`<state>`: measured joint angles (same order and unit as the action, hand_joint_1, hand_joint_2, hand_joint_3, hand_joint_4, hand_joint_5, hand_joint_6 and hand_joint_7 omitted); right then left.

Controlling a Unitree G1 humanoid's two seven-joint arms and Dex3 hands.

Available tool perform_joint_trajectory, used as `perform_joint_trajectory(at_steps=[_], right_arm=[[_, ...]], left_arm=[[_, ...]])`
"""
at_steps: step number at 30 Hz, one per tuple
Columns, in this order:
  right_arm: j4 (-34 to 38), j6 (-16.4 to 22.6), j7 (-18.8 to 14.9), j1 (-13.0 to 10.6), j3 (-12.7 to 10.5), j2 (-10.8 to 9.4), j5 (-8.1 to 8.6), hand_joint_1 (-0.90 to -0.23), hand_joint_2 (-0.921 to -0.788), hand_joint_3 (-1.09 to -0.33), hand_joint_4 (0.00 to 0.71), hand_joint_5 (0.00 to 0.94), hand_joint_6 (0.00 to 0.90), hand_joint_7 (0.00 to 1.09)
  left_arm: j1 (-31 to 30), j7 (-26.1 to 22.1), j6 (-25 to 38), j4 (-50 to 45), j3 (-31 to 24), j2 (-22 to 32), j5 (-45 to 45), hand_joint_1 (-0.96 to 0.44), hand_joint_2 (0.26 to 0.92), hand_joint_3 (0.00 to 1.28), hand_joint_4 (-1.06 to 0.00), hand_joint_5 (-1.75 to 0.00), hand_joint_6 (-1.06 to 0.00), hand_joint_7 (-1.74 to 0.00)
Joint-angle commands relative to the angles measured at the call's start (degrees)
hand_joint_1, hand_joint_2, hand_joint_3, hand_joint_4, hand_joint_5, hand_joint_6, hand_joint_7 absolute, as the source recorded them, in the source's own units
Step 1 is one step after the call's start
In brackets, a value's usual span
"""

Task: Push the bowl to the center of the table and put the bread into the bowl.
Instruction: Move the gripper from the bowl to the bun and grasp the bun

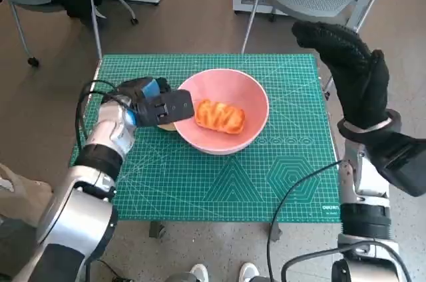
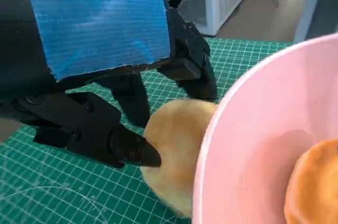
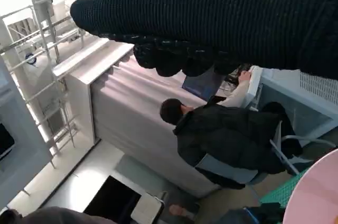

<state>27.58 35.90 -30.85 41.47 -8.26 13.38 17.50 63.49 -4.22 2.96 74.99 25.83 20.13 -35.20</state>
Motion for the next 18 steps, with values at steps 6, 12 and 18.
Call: perform_joint_trajectory(at_steps=[6, 12, 18], right_arm=[[0.73, -0.79, -0.35, -1.11, 0.30, 0.20, -0.70, -0.710, -0.921, -0.781, 0.140, 0.000, -0.001, 0.51], [0.83, -0.59, -0.49, -0.99, 0.29, 0.22, -0.63, -0.710, -0.921, -0.781, 0.140, 0.000, -0.001, 0.51], [1.15, -0.12, -0.62, -0.85, 0.26, 0.23, -0.69, -0.710, -0.921, -0.781, 0.140, 0.000, -0.001, 0.51]], left_arm=[[-0.96, 0.84, -1.30, 0.54, -1.84, 1.18, 1.29, 0.00, 0.916, 0.03, -0.79, -0.98, -0.63, -1.23], [-1.17, 0.58, -0.91, 0.83, -2.67, 1.25, 1.69, 0.00, 0.919, 0.03, -0.79, -0.99, -0.63, -1.22], [-1.28, 0.53, -0.39, 1.01, -2.65, 1.31, 1.96, 0.00, 0.920, 0.03, -0.78, -1.02, -0.61, -1.22]])
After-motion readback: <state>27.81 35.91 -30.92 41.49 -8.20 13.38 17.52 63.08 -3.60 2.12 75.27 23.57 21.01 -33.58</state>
